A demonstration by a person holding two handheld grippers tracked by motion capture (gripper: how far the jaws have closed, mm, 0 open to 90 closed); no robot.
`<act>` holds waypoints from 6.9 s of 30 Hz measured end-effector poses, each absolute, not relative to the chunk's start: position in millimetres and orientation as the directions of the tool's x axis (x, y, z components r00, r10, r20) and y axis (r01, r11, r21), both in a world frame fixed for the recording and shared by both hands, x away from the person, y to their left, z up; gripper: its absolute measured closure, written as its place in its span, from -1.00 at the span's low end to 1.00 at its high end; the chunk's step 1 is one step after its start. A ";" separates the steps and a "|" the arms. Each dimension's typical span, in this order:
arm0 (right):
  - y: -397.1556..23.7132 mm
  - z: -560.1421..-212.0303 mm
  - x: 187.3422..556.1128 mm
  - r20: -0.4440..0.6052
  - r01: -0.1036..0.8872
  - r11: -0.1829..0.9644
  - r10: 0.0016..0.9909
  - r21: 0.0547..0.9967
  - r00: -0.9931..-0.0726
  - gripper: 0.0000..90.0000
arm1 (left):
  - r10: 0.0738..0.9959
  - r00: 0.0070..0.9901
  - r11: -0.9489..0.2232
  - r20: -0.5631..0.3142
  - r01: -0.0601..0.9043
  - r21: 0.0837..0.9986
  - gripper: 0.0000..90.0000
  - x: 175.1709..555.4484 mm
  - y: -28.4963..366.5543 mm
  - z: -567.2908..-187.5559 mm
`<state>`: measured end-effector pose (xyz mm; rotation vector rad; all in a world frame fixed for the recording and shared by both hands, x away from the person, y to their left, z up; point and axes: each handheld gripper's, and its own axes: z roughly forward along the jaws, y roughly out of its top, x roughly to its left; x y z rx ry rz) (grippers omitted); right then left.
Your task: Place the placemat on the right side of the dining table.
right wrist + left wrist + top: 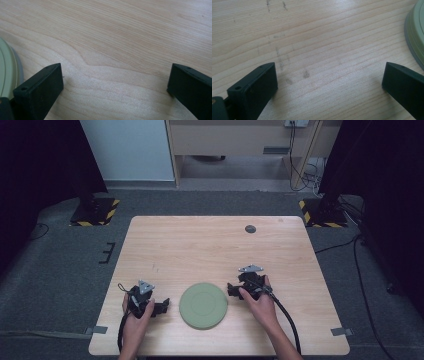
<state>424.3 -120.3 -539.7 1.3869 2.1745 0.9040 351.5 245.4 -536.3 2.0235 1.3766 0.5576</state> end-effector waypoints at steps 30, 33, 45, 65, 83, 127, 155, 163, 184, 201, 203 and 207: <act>-114.1 -511.2 343.6 -0.051 0.370 0.474 0.666 0.799 -0.744 -0.82 | 0.835 0.549 -0.348 -0.022 0.560 0.752 -0.93 323.4 228.3 -525.1; -112.3 -515.8 338.4 -0.054 0.372 0.495 0.654 0.785 -0.754 -0.84 | 0.814 0.580 -0.365 -0.022 0.541 0.758 -0.93 320.4 222.7 -523.9; -108.9 -525.7 326.6 -0.063 0.377 0.527 0.640 0.762 -0.766 -0.83 | 0.762 0.647 -0.414 -0.017 0.508 0.755 -0.93 316.7 208.3 -524.7; -105.2 -527.2 331.0 -0.091 0.391 0.524 0.677 0.757 -0.731 -0.95 | 0.783 0.622 -0.420 0.008 0.519 0.744 -0.94 319.1 199.1 -526.4; -105.9 -527.7 331.5 -0.093 0.405 0.504 0.706 0.763 -0.702 -0.91 | 0.800 0.599 -0.411 0.020 0.524 0.746 -0.94 321.6 196.0 -526.9; -106.1 -529.3 338.0 -0.053 0.469 0.453 0.759 0.758 -0.648 -0.90 | 0.824 0.565 -0.405 0.044 0.532 0.743 -0.94 330.3 187.8 -528.3; -101.0 -529.4 345.8 -0.042 0.492 0.442 0.774 0.750 -0.632 -0.90 | 0.818 0.572 -0.416 0.063 0.513 0.750 -0.90 328.9 181.5 -528.1; -100.3 -529.9 348.4 -0.037 0.497 0.437 0.778 0.750 -0.628 -0.96 | 0.828 0.556 -0.406 0.073 0.505 0.761 -0.91 332.4 178.5 -526.5; -109.7 -522.1 353.3 0.016 0.543 0.442 0.765 0.714 -0.644 -0.85 | 0.818 0.569 -0.423 0.078 0.506 0.752 -0.90 329.4 173.0 -528.8; -92.8 -480.2 411.2 0.003 0.542 0.526 0.716 0.656 -0.698 -0.63 | 0.812 0.578 -0.431 0.083 0.497 0.754 -0.91 328.1 169.1 -529.1; -88.4 -477.9 419.8 0.035 0.553 0.528 0.703 0.645 -0.711 -0.57 | 0.811 0.578 -0.432 0.086 0.495 0.754 -0.92 328.3 168.3 -529.4; -80.9 -480.6 436.4 0.127 0.591 0.515 0.678 0.621 -0.724 -0.56 | 0.814 0.575 -0.430 0.080 0.505 0.749 -0.98 331.7 168.2 -529.4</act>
